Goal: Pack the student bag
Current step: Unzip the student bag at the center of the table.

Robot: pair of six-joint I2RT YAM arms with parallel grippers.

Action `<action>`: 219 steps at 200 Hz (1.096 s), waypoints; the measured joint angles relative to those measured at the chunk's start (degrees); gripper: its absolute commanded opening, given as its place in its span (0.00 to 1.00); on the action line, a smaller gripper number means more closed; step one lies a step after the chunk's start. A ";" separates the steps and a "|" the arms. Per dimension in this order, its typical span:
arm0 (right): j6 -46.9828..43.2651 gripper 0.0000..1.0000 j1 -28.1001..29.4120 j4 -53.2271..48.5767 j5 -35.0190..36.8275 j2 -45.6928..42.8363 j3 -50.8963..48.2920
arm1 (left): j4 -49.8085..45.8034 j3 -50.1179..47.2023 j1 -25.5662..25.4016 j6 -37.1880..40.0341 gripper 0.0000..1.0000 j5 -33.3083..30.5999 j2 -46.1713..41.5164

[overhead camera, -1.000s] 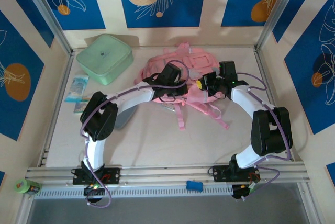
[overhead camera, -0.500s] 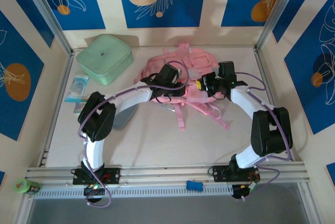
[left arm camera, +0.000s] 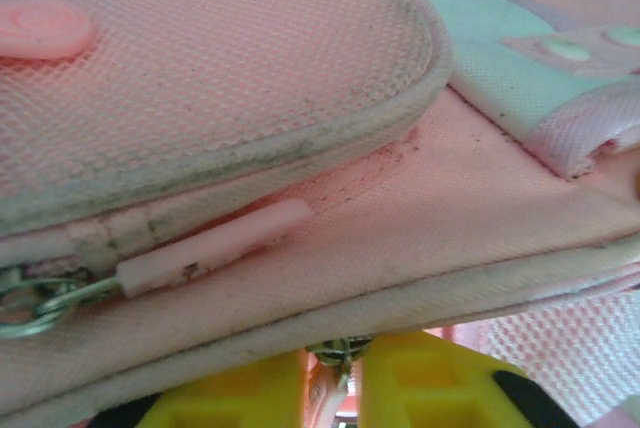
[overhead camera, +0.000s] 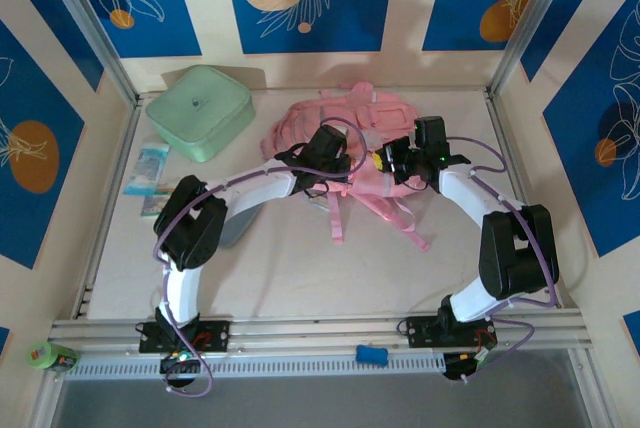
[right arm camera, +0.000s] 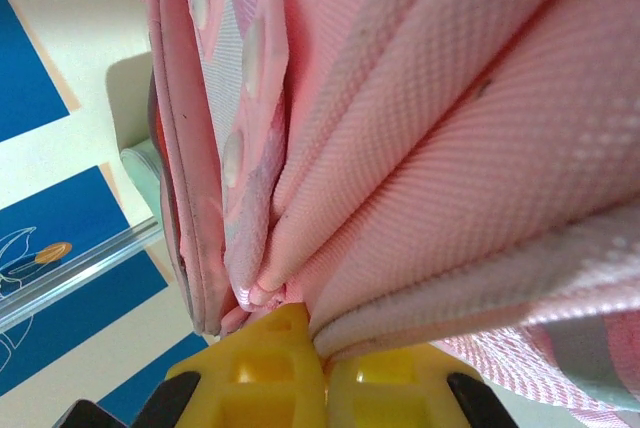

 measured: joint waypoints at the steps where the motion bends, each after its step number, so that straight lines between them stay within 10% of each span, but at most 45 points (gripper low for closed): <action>1: 0.00 0.00 0.00 0.00 0.00 0.00 0.00 | -0.02 0.00 0.00 0.07 0.09 -0.09 0.00; 89: -7.10 0.00 -5.42 -3.19 -5.92 -0.02 1.46 | -1.60 -2.89 0.09 4.17 0.00 -1.60 -3.63; 171: -23.26 0.00 -16.85 -19.82 -17.20 15.02 22.14 | -2.19 -6.58 4.31 4.39 0.00 3.41 -7.65; 219: -28.22 0.43 -20.31 -22.32 -16.48 18.43 27.89 | -3.37 -0.22 -1.33 1.62 0.00 5.16 -5.40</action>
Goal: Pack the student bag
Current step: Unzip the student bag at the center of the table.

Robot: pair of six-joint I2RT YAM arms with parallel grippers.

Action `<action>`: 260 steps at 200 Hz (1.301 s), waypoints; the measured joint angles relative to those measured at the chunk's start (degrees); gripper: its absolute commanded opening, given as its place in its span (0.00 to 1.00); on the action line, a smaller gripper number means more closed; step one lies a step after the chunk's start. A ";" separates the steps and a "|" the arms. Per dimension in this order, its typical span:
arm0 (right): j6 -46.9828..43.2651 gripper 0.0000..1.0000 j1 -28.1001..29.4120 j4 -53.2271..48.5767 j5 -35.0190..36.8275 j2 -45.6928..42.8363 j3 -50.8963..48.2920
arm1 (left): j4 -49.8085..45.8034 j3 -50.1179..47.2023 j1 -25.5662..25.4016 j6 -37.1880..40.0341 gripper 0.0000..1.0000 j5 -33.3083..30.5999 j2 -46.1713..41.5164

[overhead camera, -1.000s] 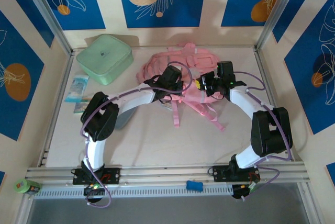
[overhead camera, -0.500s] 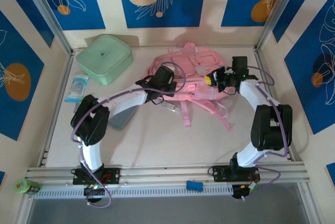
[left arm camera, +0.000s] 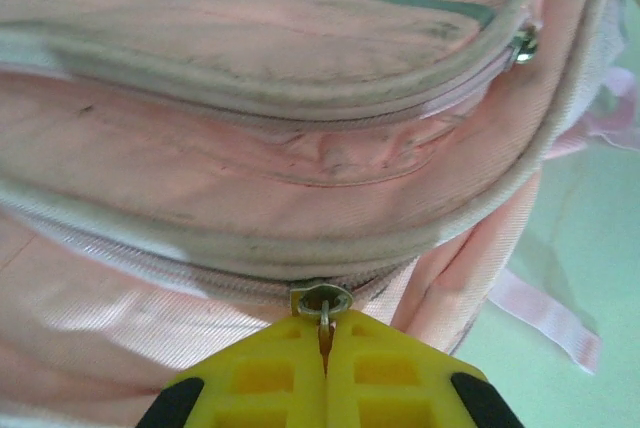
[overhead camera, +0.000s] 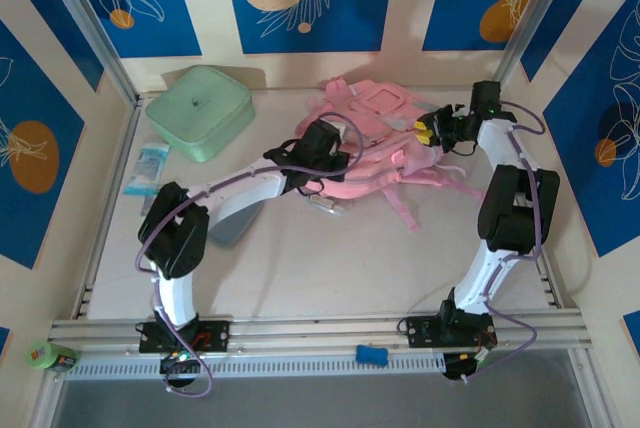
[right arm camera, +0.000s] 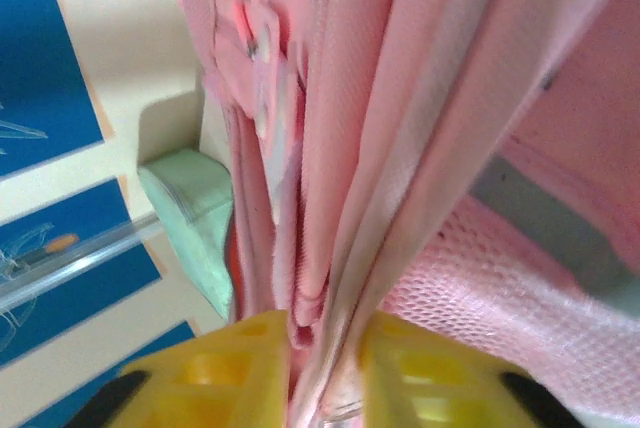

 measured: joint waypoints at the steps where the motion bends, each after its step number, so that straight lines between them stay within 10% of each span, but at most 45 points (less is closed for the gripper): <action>1: -0.35 0.43 -0.04 0.26 -0.07 -0.07 -0.13 | 0.00 0.09 -0.04 -0.09 0.00 0.00 0.09; 37: -0.39 0.59 0.24 2.58 -2.51 -8.11 -9.77 | -1.46 3.28 -1.25 -1.70 0.00 1.18 3.74; 116: 16.81 0.59 15.26 17.20 -1.95 -21.97 -31.63 | -2.10 3.41 -1.22 -2.54 0.00 1.33 4.00; 260: 8.76 0.00 15.19 14.12 3.43 -13.88 -24.02 | -4.02 2.01 -0.26 0.52 0.00 1.22 3.26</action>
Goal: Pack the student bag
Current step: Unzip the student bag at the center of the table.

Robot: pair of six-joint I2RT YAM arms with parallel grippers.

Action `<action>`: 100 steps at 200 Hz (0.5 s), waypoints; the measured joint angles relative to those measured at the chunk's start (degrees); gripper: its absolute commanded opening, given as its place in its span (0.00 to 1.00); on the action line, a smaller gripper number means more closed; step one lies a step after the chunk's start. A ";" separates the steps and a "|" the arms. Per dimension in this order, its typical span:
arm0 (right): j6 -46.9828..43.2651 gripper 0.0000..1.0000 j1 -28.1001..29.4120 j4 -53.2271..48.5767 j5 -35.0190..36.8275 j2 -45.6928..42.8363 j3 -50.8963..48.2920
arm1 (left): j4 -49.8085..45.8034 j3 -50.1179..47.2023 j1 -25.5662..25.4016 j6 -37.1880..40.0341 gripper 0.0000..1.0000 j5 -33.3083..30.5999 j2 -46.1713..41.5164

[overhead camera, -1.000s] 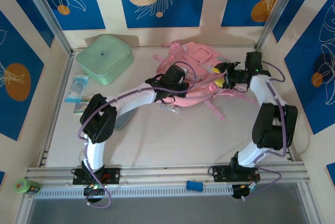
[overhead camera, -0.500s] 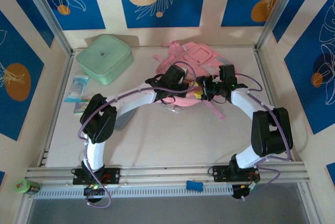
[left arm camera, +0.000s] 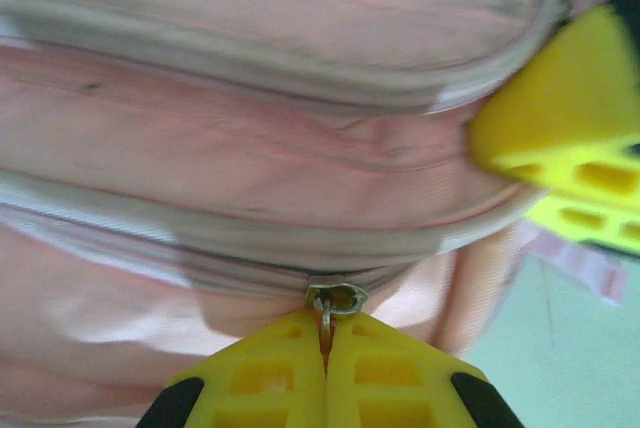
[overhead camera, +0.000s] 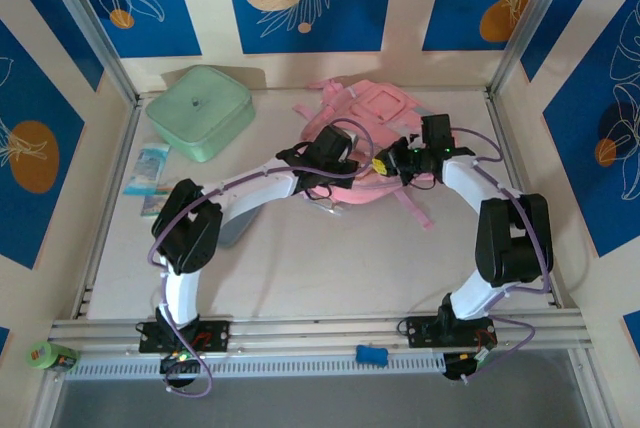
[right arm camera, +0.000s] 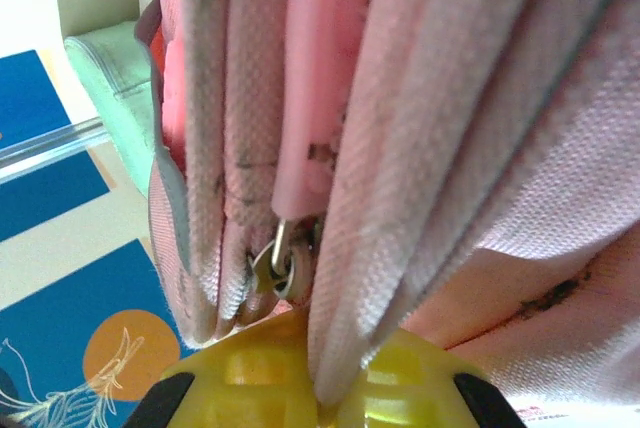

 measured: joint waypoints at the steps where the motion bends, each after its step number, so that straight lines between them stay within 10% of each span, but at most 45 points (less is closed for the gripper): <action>1: -0.24 0.00 -0.15 -0.15 -0.13 0.00 0.02 | 0.09 -0.22 0.13 0.20 0.00 0.02 -0.11; 100: -21.09 0.11 -12.11 -24.22 -7.72 11.67 22.75 | 1.99 -5.33 6.43 5.07 0.00 5.31 -3.45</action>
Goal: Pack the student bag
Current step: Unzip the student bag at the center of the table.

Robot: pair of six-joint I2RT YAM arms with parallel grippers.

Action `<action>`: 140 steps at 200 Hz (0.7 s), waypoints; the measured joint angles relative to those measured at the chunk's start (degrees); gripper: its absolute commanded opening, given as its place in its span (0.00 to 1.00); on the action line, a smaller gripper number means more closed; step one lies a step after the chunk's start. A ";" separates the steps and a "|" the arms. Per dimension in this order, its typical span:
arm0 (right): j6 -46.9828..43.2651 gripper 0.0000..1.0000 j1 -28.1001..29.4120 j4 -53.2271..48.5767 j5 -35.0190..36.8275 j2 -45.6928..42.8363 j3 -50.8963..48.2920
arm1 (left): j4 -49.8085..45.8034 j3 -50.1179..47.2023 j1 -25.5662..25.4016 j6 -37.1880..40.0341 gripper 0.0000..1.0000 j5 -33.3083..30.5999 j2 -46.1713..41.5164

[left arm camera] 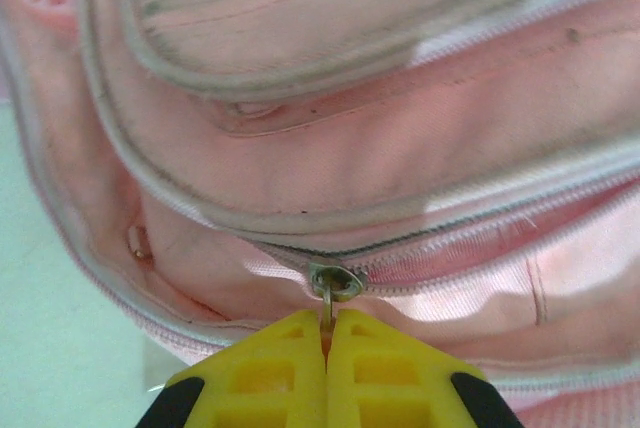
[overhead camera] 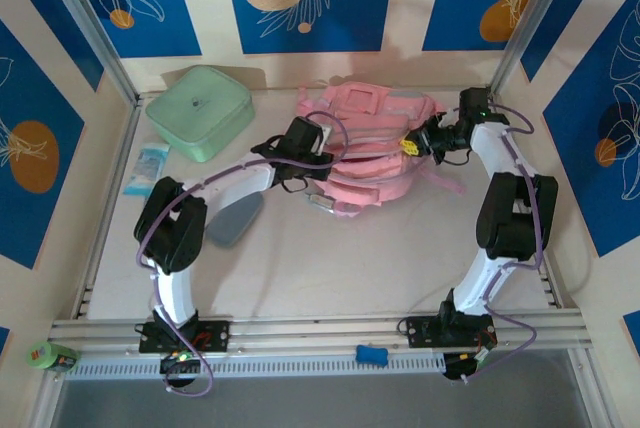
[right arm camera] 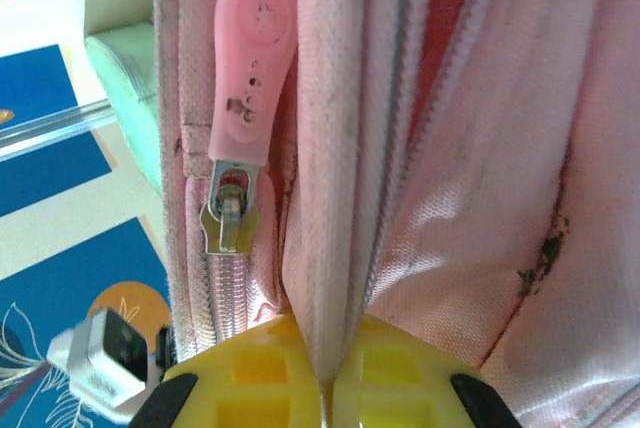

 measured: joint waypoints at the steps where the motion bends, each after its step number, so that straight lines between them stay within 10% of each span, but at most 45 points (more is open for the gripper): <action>1: -0.04 0.12 -0.02 -0.11 0.00 0.13 0.15 | 0.00 0.02 -0.11 -0.02 0.00 0.02 0.00; 60: 2.58 0.55 -2.47 7.37 1.03 -3.78 -5.33 | -3.02 8.74 -5.57 -3.85 0.00 1.99 5.79; 140: 18.95 0.63 10.88 23.17 4.00 -13.81 -21.92 | -3.48 9.77 -6.16 -4.72 0.00 2.45 7.41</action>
